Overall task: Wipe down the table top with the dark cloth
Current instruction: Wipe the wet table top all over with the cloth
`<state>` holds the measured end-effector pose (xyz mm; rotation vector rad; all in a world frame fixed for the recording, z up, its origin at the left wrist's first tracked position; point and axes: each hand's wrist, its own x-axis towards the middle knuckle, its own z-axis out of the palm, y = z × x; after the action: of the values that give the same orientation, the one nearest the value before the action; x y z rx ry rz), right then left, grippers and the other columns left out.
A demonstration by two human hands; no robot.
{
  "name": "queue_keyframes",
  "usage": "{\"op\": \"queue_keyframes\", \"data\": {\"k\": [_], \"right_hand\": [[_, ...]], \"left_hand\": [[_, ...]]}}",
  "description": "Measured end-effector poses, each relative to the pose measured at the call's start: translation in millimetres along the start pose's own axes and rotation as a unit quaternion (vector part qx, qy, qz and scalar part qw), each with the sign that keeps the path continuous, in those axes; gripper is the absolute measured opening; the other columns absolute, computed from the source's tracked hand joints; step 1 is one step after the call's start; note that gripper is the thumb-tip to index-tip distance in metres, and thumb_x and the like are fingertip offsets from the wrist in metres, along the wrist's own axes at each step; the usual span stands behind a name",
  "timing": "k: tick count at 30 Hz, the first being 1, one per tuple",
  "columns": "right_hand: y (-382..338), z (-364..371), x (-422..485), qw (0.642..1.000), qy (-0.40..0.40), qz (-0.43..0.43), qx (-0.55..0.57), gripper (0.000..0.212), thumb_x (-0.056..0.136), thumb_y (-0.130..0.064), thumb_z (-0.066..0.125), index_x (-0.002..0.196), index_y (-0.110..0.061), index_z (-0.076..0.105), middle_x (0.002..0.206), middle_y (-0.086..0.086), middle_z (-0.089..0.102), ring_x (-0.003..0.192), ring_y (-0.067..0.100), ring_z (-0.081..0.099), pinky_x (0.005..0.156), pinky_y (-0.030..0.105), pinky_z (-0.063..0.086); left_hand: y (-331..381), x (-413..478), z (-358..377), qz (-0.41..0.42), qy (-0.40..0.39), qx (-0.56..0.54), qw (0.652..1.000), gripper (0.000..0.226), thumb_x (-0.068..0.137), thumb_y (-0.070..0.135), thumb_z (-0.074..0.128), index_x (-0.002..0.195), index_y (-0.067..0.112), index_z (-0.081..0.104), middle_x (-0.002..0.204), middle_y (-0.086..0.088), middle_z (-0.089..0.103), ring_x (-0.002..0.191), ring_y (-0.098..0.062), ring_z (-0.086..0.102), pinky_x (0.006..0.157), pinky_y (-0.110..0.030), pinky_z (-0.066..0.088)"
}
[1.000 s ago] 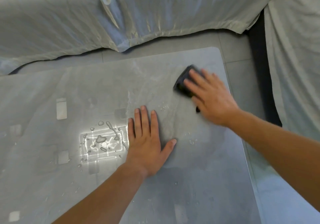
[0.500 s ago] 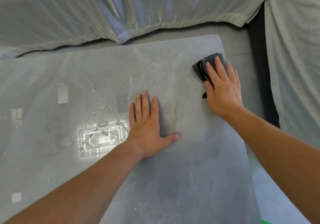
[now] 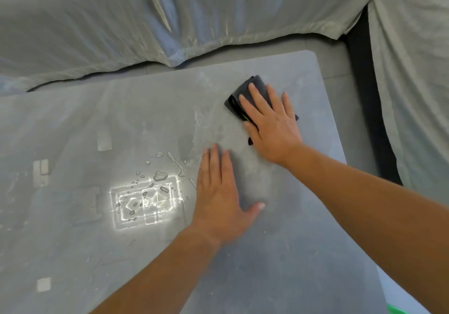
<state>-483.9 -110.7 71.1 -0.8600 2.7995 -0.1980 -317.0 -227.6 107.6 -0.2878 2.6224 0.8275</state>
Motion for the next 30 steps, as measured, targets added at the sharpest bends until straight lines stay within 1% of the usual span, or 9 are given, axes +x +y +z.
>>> {"op": "queue_keyframes", "data": {"k": [6, 8, 12, 18, 20, 22, 24, 27, 30], "right_hand": [[48.6, -4.3, -63.1, 0.972, -0.088, -0.196, -0.098, 0.054, 0.103, -0.044, 0.025, 0.156, -0.033, 0.024, 0.166, -0.001, 0.016, 0.152, 0.033, 0.013, 0.122, 0.056, 0.012], [61.8, -8.8, -31.2, 0.982, -0.055, -0.155, -0.095, 0.053, 0.103, -0.044, 0.024, 0.156, -0.034, 0.023, 0.166, -0.002, 0.015, 0.152, 0.034, 0.014, 0.122, 0.056, 0.011], [29.7, -9.6, -4.5, 0.999, -0.014, 0.035, 0.000, 0.054, 0.105, -0.038, 0.031, 0.157, -0.034, 0.018, 0.168, -0.003, 0.004, 0.153, 0.033, 0.001, 0.123, 0.054, 0.001], [33.6, 6.9, -79.5, 0.981, -0.063, -0.169, -0.069, 0.052, 0.103, -0.041, 0.030, 0.155, -0.033, 0.027, 0.166, -0.001, 0.016, 0.152, 0.033, 0.011, 0.122, 0.054, 0.010], [56.5, -0.4, -64.0, 0.994, -0.033, -0.095, -0.051, 0.053, 0.102, -0.040, 0.030, 0.155, -0.035, 0.027, 0.166, -0.001, 0.018, 0.152, 0.034, 0.014, 0.121, 0.056, 0.014], [65.6, -7.7, -53.2, 0.999, -0.018, 0.047, -0.007, 0.053, 0.104, -0.040, 0.028, 0.156, -0.038, 0.017, 0.167, -0.003, 0.007, 0.154, 0.030, 0.002, 0.124, 0.052, 0.004], [50.6, -4.0, -65.8, 0.993, -0.008, 0.118, 0.009, 0.055, 0.105, -0.039, 0.031, 0.158, -0.036, 0.015, 0.168, -0.002, 0.003, 0.154, 0.030, -0.002, 0.124, 0.048, 0.000], [20.2, 13.3, -130.3, 1.000, -0.006, -0.012, -0.005, 0.056, 0.100, -0.039, 0.038, 0.154, -0.028, 0.031, 0.165, 0.005, 0.017, 0.150, 0.040, 0.015, 0.121, 0.056, 0.014], [35.8, 13.9, -163.8, 0.984, -0.066, -0.149, -0.066, 0.056, 0.100, -0.041, 0.037, 0.154, -0.029, 0.032, 0.165, 0.003, 0.020, 0.151, 0.038, 0.018, 0.121, 0.056, 0.014]], "left_hand": [[-5.1, -14.0, 14.0, 0.019, -0.022, 0.060, 0.998, 0.120, 0.081, 0.077, 0.043, 0.153, 0.007, -0.021, 0.157, -0.012, -0.039, 0.141, -0.024, -0.042, 0.122, -0.045, -0.013], [-4.9, -13.1, 15.3, 0.024, -0.031, 0.079, 0.996, 0.122, 0.078, 0.078, 0.040, 0.153, 0.005, -0.021, 0.156, -0.016, -0.040, 0.141, -0.028, -0.043, 0.120, -0.047, -0.015], [-5.7, -10.2, 18.3, 0.024, -0.056, 0.092, 0.994, 0.132, 0.071, 0.083, 0.044, 0.153, 0.002, -0.021, 0.154, -0.019, -0.041, 0.141, -0.031, -0.042, 0.118, -0.049, -0.018], [-9.0, -12.4, 8.7, 0.026, -0.086, 0.074, 0.993, 0.131, 0.076, 0.083, 0.047, 0.148, 0.008, -0.033, 0.149, -0.012, -0.051, 0.135, -0.025, -0.051, 0.118, -0.045, -0.021], [-8.5, -13.5, 8.1, 0.030, -0.085, 0.082, 0.993, 0.129, 0.078, 0.082, 0.046, 0.148, 0.008, -0.033, 0.148, -0.012, -0.052, 0.134, -0.025, -0.051, 0.119, -0.046, -0.020], [-8.0, -14.4, 9.9, 0.028, -0.079, 0.082, 0.993, 0.126, 0.080, 0.081, 0.044, 0.147, 0.008, -0.034, 0.147, -0.011, -0.053, 0.134, -0.025, -0.052, 0.118, -0.045, -0.021], [-8.4, -14.5, 13.3, 0.027, -0.070, 0.078, 0.994, 0.125, 0.080, 0.081, 0.043, 0.149, 0.007, -0.031, 0.149, -0.012, -0.051, 0.135, -0.025, -0.050, 0.118, -0.044, -0.022], [-7.5, -14.2, 12.6, 0.031, -0.051, 0.072, 0.996, 0.129, 0.074, 0.081, 0.050, 0.154, 0.008, -0.020, 0.154, -0.013, -0.044, 0.139, -0.024, -0.046, 0.118, -0.043, -0.021], [-8.5, -16.8, 8.2, 0.039, -0.056, 0.056, 0.996, 0.123, 0.076, 0.079, 0.055, 0.156, 0.017, -0.016, 0.154, -0.009, -0.044, 0.137, -0.021, -0.048, 0.119, -0.041, -0.020]]}}
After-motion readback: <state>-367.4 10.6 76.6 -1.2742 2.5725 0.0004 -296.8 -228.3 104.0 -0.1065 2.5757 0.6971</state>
